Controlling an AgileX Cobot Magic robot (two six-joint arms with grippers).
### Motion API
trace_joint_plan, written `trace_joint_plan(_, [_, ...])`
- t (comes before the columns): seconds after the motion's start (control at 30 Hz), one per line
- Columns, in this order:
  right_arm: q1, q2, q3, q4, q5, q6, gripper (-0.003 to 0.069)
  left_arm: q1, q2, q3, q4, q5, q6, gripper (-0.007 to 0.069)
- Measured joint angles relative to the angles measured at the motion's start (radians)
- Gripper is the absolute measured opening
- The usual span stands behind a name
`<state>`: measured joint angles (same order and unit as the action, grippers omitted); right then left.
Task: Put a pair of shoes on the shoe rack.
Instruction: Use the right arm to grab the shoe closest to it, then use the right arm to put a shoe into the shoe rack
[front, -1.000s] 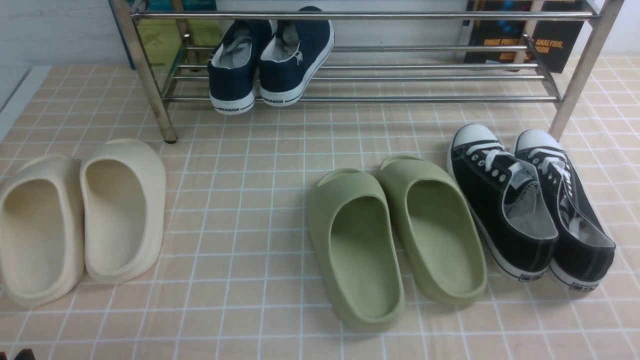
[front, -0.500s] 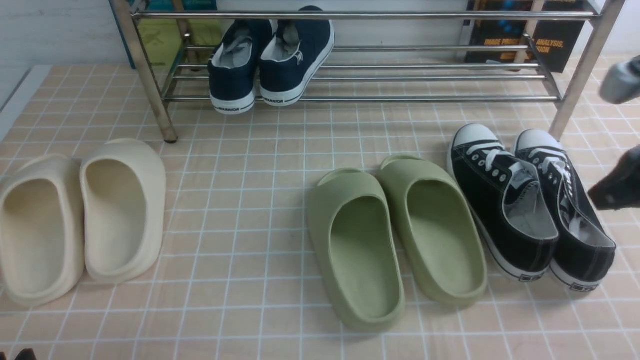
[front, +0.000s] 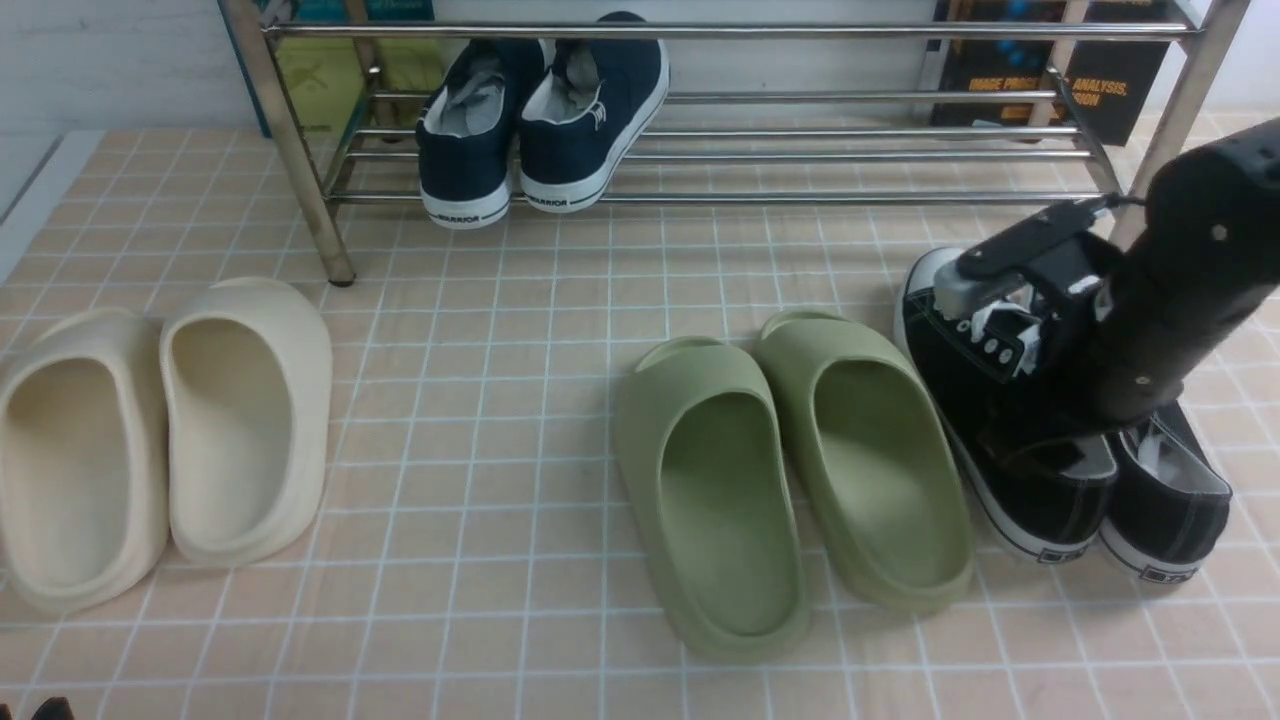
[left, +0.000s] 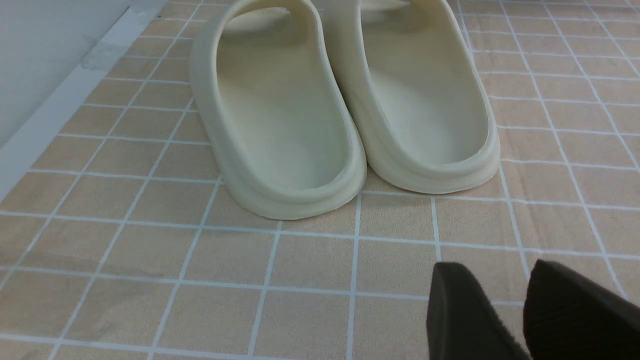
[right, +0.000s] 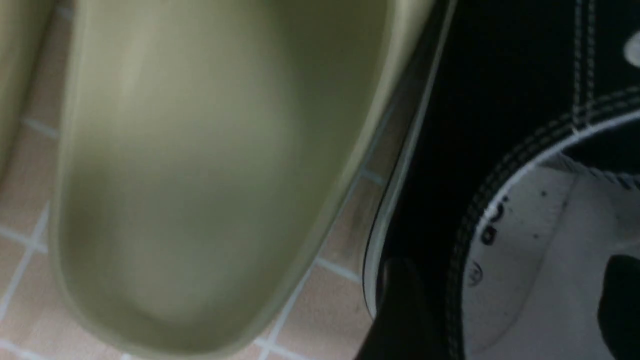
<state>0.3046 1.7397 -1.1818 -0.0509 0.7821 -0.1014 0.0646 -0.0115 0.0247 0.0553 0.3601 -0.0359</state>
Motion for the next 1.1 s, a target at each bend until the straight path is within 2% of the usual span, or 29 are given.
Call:
trace_joint_plan(0.13, [0.000, 0.066, 0.000, 0.000, -0.017, 0.006, 0.0506, 0.000, 0.000, 0.000, 0.000, 0.000, 0.000, 0.0237])
trace_joint_plan(0.23, [0.000, 0.093, 0.000, 0.007, -0.017, 0.007, 0.0418, 0.000, 0.000, 0.000, 0.000, 0.000, 0.000, 0.0237])
trace_joint_plan(0.33, [0.008, 0.090, -0.004, 0.031, 0.002, 0.010, 0.0211, 0.000, 0.000, 0.000, 0.000, 0.000, 0.000, 0.0237])
trace_joint_plan(0.43, [0.009, 0.067, -0.016, 0.043, 0.062, 0.010, 0.0047, 0.000, 0.000, 0.000, 0.000, 0.000, 0.000, 0.0237])
trace_joint_plan(0.47, [0.008, 0.067, -0.018, 0.043, 0.062, 0.010, 0.0040, 0.000, 0.000, 0.000, 0.000, 0.000, 0.000, 0.0237])
trace_joint_plan(0.5, [0.008, 0.033, -0.033, 0.051, 0.131, 0.009, 0.0013, 0.000, 0.000, 0.000, 0.000, 0.000, 0.000, 0.0237])
trace_joint_plan(0.6, [0.009, -0.039, -0.075, 0.090, 0.215, -0.012, 0.0012, 0.000, 0.000, 0.000, 0.001, 0.000, 0.000, 0.0237])
trace_joint_plan(0.77, [0.010, -0.093, -0.176, 0.097, 0.237, -0.033, 0.0012, 0.000, 0.000, 0.000, 0.001, 0.000, 0.000, 0.0237])
trace_joint_plan(1.1, [0.012, 0.091, -0.410, 0.097, 0.292, -0.036, 0.0012, 0.000, 0.000, 0.000, 0.001, 0.001, 0.000, 0.0237])
